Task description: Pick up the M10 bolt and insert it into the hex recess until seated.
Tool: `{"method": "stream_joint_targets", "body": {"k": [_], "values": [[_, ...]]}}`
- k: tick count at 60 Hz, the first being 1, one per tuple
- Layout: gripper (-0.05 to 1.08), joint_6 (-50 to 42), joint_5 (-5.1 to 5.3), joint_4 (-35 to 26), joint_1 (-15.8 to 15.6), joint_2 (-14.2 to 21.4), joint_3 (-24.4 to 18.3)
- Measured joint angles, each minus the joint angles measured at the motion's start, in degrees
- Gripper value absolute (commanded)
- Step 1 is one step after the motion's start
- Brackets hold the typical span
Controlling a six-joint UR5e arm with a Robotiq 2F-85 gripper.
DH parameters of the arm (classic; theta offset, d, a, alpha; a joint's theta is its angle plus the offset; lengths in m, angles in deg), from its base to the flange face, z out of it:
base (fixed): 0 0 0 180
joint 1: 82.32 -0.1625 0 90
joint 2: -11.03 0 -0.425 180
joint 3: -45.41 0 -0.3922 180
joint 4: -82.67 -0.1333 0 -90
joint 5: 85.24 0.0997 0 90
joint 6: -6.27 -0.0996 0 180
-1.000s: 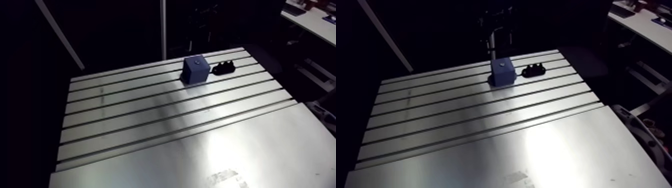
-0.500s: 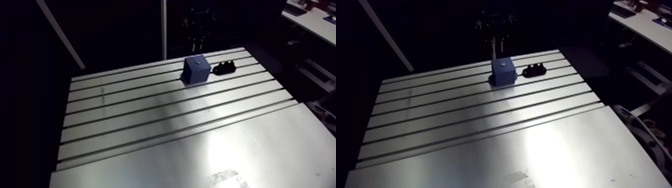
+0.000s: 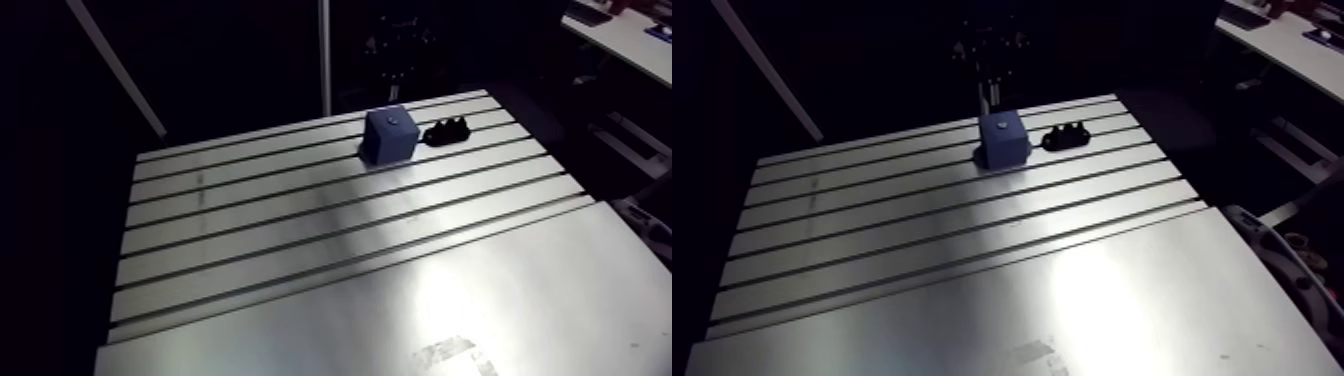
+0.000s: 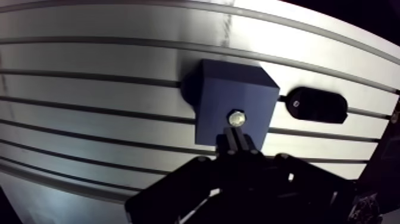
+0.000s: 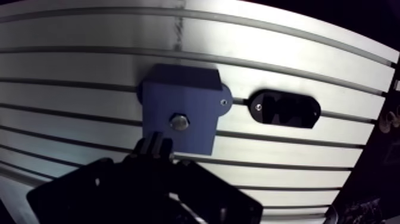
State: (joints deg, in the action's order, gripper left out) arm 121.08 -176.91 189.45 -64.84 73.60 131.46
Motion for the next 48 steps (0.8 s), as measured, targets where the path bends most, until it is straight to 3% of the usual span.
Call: {"method": "stream_joint_targets", "body": {"k": [48], "values": [[1.06, 0.1, -0.18, 0.6, 1.1, -1.8, 0.5]]}}
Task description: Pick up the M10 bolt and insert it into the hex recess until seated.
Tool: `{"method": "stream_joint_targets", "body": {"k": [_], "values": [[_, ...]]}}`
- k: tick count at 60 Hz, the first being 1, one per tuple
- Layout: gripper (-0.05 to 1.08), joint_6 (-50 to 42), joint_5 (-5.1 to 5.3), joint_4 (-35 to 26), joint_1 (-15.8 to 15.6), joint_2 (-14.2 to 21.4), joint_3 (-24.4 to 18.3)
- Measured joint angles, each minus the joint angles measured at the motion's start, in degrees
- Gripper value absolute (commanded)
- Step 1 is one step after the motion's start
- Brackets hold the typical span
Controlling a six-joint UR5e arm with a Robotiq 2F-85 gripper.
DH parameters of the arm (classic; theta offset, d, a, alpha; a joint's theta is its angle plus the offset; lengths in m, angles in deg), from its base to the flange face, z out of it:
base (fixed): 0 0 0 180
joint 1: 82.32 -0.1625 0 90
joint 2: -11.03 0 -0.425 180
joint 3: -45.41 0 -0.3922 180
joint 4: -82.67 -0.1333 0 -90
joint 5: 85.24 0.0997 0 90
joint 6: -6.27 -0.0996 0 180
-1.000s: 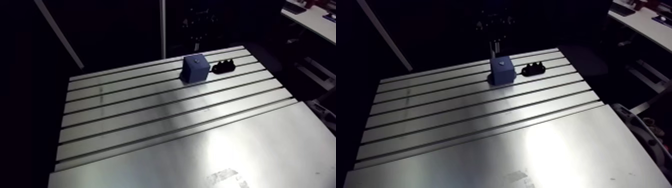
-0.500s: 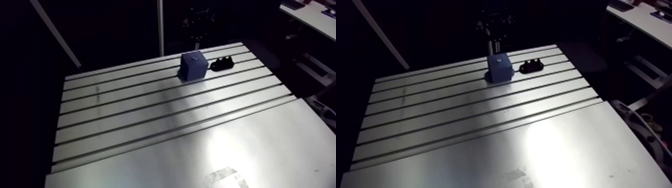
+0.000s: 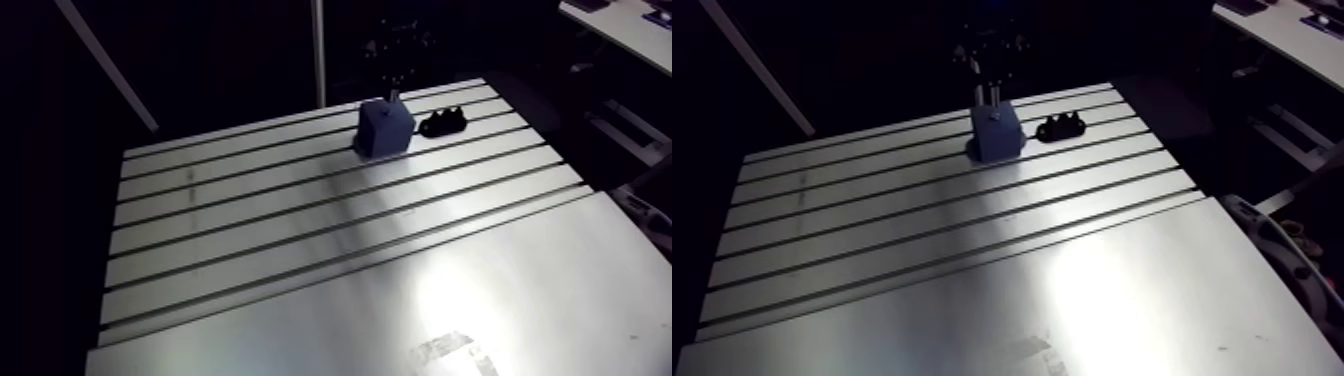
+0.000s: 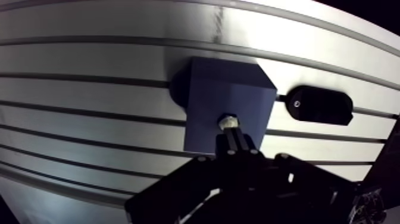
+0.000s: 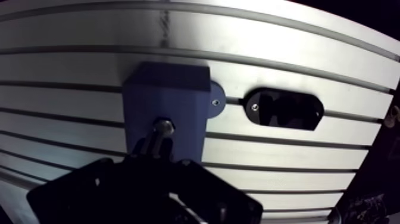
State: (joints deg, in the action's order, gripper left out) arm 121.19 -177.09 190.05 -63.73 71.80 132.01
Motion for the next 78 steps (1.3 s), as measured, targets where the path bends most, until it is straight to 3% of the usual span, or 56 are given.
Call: {"method": "stream_joint_targets", "body": {"k": [78], "values": [[1.06, 0.5, 0.09, 1.3, 0.2, -1.3, 0.4]]}}
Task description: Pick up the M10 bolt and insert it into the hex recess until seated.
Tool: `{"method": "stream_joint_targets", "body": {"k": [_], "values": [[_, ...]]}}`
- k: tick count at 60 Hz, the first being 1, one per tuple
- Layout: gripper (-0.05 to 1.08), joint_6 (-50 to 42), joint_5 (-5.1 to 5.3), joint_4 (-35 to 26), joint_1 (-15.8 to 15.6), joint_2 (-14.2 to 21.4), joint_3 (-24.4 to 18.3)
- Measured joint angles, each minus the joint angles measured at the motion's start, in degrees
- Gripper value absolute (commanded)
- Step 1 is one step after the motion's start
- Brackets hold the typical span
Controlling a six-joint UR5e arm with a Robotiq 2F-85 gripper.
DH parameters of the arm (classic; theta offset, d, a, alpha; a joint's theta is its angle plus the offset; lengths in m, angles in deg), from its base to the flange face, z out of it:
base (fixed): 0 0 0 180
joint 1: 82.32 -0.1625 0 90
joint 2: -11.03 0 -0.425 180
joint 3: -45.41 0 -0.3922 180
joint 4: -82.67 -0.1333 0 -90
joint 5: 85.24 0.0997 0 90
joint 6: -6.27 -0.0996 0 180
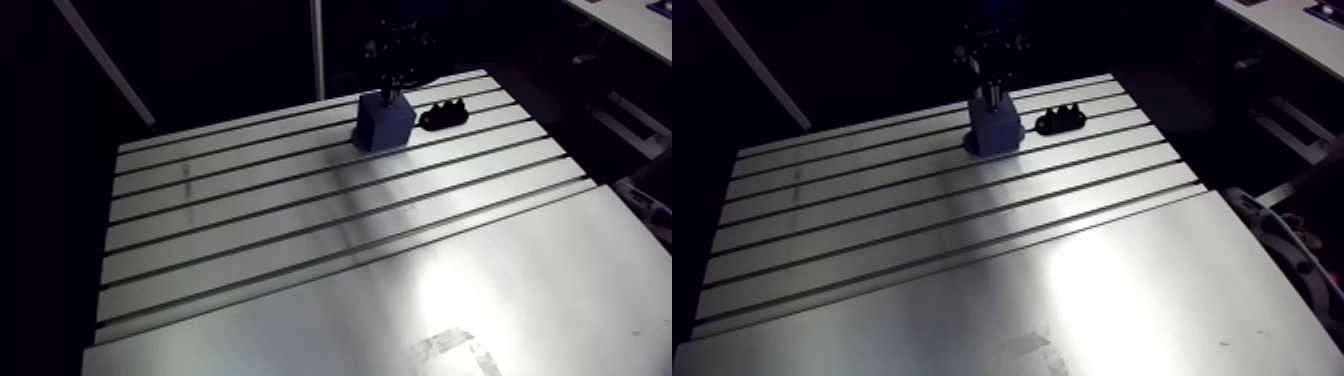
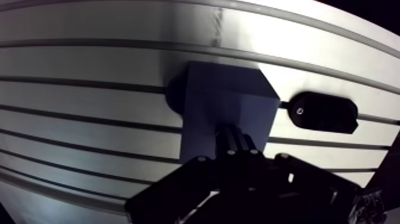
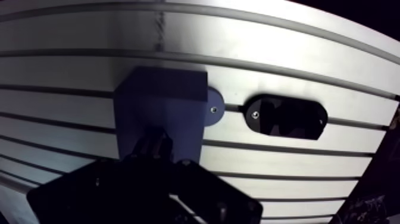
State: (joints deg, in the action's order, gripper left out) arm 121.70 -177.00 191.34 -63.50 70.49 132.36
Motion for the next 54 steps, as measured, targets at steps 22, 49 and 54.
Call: {"method": "stream_joint_targets", "body": {"k": [22, 49, 54], "values": [[1.06, 0.0, 0.02, 0.1, -0.2, 0.0, 0.4], [1.06, 0.0, -0.15, 0.1, 0.0, -0.1, 0.8], [1.06, 0.0, -0.14, 0.2, 0.0, -0.1, 0.8]]}}
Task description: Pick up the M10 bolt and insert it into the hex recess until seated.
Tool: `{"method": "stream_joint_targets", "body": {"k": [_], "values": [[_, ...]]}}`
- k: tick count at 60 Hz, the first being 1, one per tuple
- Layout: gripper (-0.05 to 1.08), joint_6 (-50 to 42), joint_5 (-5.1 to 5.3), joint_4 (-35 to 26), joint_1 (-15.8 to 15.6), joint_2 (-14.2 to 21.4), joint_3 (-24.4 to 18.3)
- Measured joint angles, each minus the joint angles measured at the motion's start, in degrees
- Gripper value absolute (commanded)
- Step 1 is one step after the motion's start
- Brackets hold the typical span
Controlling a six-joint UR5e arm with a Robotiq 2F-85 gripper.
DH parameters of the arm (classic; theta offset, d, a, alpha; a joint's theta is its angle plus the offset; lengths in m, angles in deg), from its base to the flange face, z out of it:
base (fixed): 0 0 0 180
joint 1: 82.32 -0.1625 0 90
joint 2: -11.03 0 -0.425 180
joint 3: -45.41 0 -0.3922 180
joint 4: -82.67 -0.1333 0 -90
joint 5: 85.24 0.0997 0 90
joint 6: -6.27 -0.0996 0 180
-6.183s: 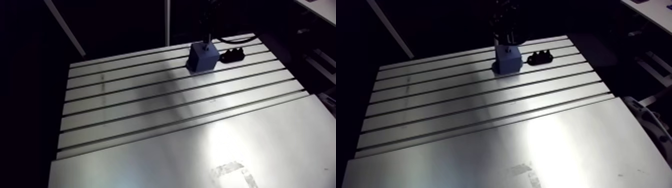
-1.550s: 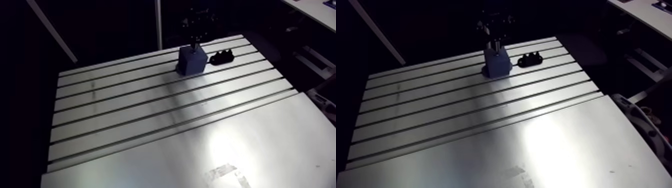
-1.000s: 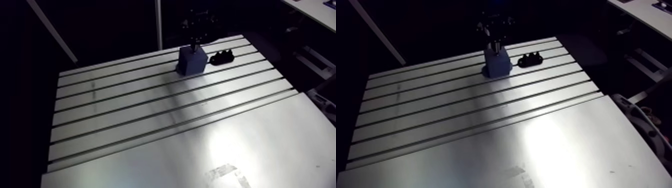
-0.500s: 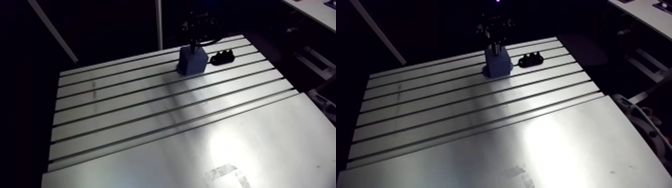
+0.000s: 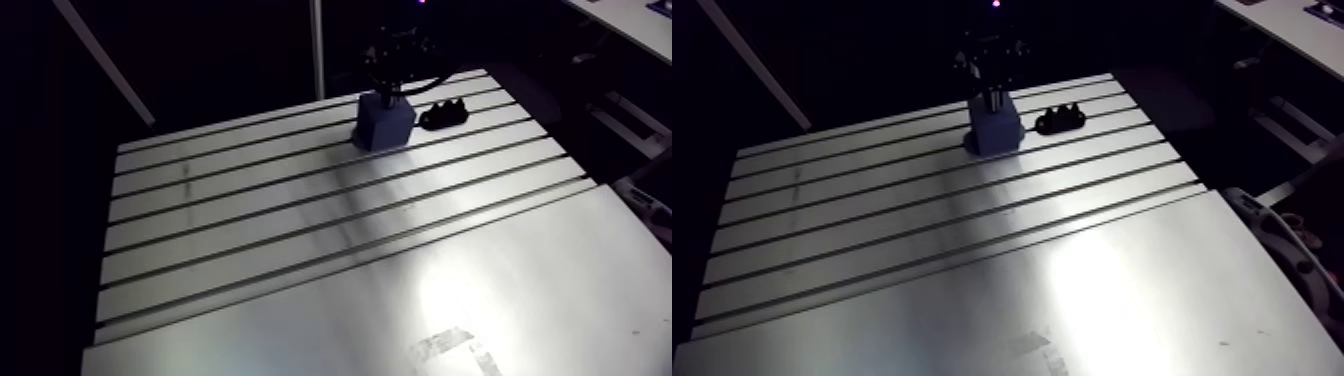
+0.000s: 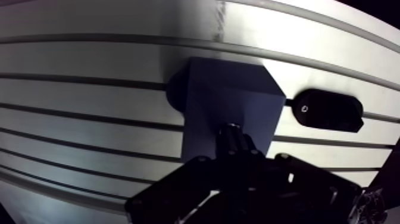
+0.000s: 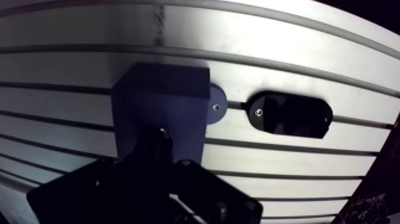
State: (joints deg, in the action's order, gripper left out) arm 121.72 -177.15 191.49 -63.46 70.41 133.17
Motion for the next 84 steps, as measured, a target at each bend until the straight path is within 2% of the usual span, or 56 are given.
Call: {"method": "stream_joint_targets", "body": {"k": [55, 74, 75, 76, 77, 78, 79, 80, 81, 82, 83, 84], "values": [[1.06, 0.2, 0.02, -0.7, -0.1, 1.0, -0.8], [1.01, 0.2, 0.01, -0.7, -0.4, 1.1, -0.8], [0.95, 0.2, 0.01, -0.7, -0.4, 1.1, -0.8], [0.95, 0.2, 0.01, -0.7, -0.4, 1.1, -0.8], [0.81, 0.2, 0.01, -0.7, -0.4, 1.1, -0.8], [0.81, 0.2, 0.01, -0.7, -0.4, 1.1, -0.8], [0.56, 0.2, 0.0, -0.7, -0.4, 1.1, -0.8], [0.56, 0.2, 0.0, -0.7, -0.4, 1.1, -0.8], [0.18, 0.2, -0.01, -0.7, -0.4, 1.1, -0.8], [0.18, 0.2, -0.03, -0.7, -0.4, 1.1, -0.8], [0.03, 0.2, -0.04, -0.7, -0.4, 1.1, -0.8], [0.01, 0.2, -0.05, -0.8, -0.4, 1.1, -0.8]]}}
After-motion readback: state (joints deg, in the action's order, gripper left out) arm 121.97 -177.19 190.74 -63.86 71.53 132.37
